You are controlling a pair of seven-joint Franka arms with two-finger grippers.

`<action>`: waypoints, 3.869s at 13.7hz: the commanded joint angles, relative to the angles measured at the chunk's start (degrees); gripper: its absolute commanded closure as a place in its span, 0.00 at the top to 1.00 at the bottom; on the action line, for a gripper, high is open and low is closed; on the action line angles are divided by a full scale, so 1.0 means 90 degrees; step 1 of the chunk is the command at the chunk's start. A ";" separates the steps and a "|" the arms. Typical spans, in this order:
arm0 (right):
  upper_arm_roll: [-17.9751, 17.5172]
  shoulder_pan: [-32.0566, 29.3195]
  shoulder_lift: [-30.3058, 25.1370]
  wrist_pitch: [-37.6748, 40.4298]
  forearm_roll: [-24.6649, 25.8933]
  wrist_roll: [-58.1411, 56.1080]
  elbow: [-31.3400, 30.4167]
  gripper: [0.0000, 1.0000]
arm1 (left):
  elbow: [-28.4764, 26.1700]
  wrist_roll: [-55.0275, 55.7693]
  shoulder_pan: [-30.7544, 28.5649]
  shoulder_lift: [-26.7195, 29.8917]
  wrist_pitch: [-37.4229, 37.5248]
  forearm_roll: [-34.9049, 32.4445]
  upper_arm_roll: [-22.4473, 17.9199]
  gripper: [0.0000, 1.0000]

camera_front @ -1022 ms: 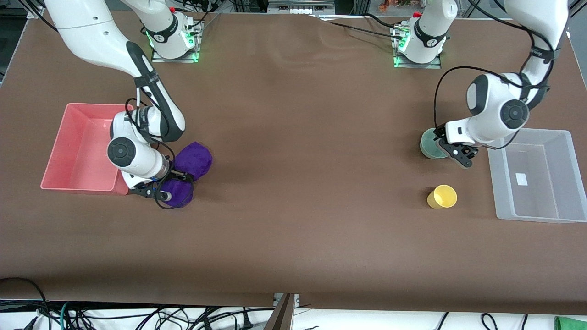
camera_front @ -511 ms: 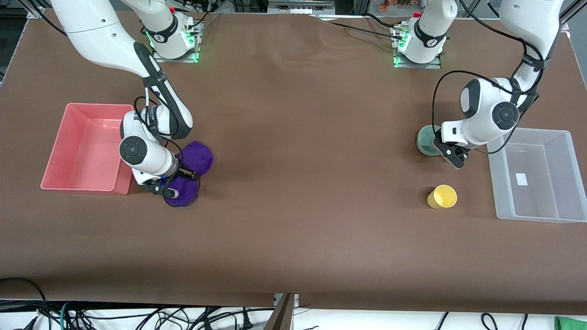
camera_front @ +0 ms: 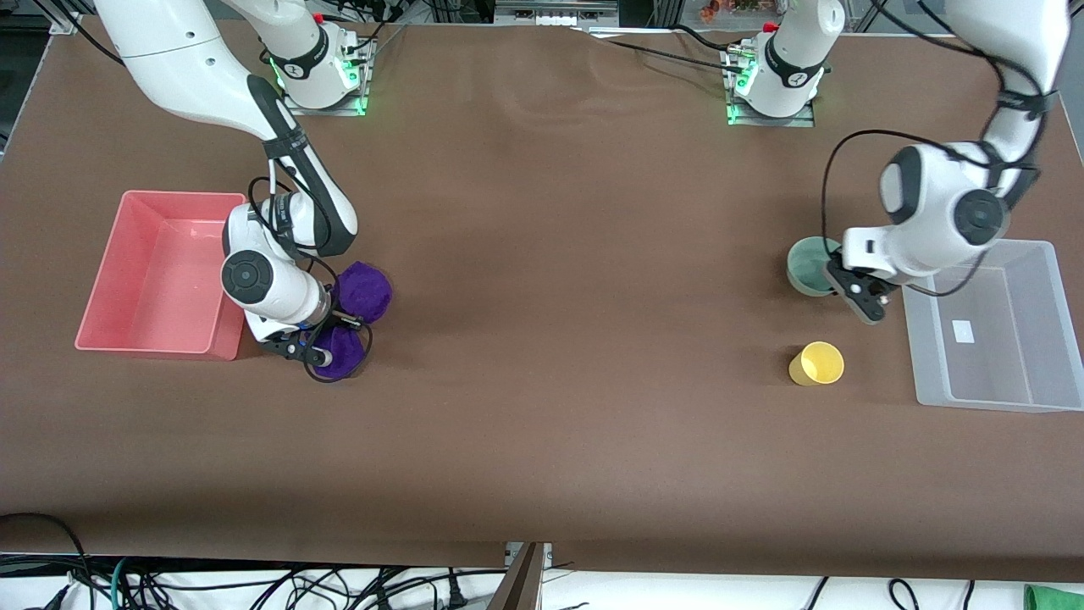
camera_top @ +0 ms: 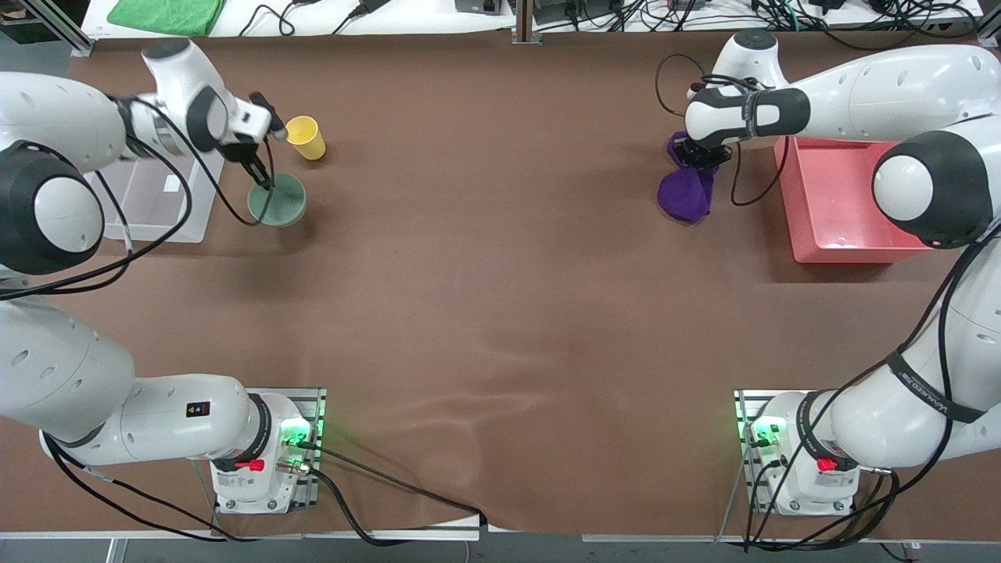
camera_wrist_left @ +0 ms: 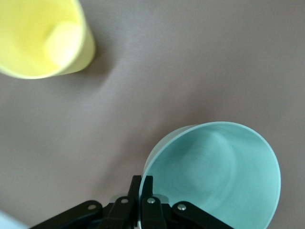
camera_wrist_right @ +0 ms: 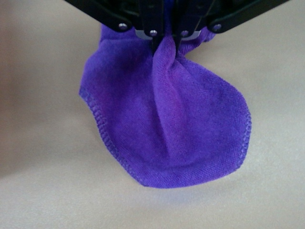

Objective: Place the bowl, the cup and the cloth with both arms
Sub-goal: 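Carry the cloth to the pink bin while the left gripper carries the bowl, then release the cloth into the pink bin while the left gripper releases the bowl, then grasp the yellow cup with the left gripper while the right gripper withdraws, then place the yellow cup into the green bowl with the left gripper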

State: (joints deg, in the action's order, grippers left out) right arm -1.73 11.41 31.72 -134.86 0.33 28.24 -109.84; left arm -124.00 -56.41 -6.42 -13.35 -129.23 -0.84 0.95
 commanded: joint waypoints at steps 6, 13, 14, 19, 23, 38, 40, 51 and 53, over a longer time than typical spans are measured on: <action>0.0727 -0.0282 -0.0829 0.4041 0.0032 -0.2585 0.2036 0.00 | 0.3492 -0.1554 -0.1374 -0.1132 0.2386 -0.0754 -0.0037 0.00; 0.2808 -0.0389 -0.0869 0.4625 0.0061 -0.5743 0.2020 0.00 | 0.4071 -0.2443 -0.2362 -0.2763 0.1048 -0.0767 -0.0028 0.00; 0.2877 -0.0418 -0.0869 0.4459 0.0090 -0.5784 0.1845 0.00 | 0.4070 -0.2453 -0.2508 -0.2881 0.0980 -0.0766 -0.0008 0.00; 0.2917 -0.0574 -0.0771 0.2987 0.0168 -0.5774 0.0548 0.00 | 0.4099 -0.2453 -0.2578 -0.2883 0.1047 -0.0434 0.0002 1.00; 0.2936 -0.0633 -0.0723 0.2202 0.0120 -0.5755 -0.0158 0.00 | 0.4217 -0.2016 -0.2266 -0.1956 0.1847 -0.0395 0.0391 1.00; 0.1464 -0.0624 -0.2449 0.4574 -0.0281 -0.5657 0.1804 1.00 | 0.3670 0.4109 -0.0751 -0.3057 0.0551 -0.0434 0.1310 0.34; 0.1190 -0.0575 -0.2684 0.4603 -0.0281 -0.5153 0.1804 1.00 | 0.3689 0.4061 -0.0742 -0.3097 0.0550 -0.0453 0.1310 0.00; 0.0700 -0.0585 -0.2890 0.5619 0.0314 -0.4446 0.3093 1.00 | 0.5006 0.2640 -0.1296 -0.1857 0.3964 -0.0997 0.1145 0.00; 0.0690 -0.0585 -0.2900 0.5794 0.0295 -0.4368 0.3084 1.00 | 0.4824 0.1421 -0.1882 -0.1720 0.4094 -0.1467 0.1154 0.00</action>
State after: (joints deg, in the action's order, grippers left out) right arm 5.07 6.55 5.78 -84.73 2.20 -12.03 -82.57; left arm -79.98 -34.00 -18.78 -28.61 -93.87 -11.08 10.99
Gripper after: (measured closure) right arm 0.000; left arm 0.965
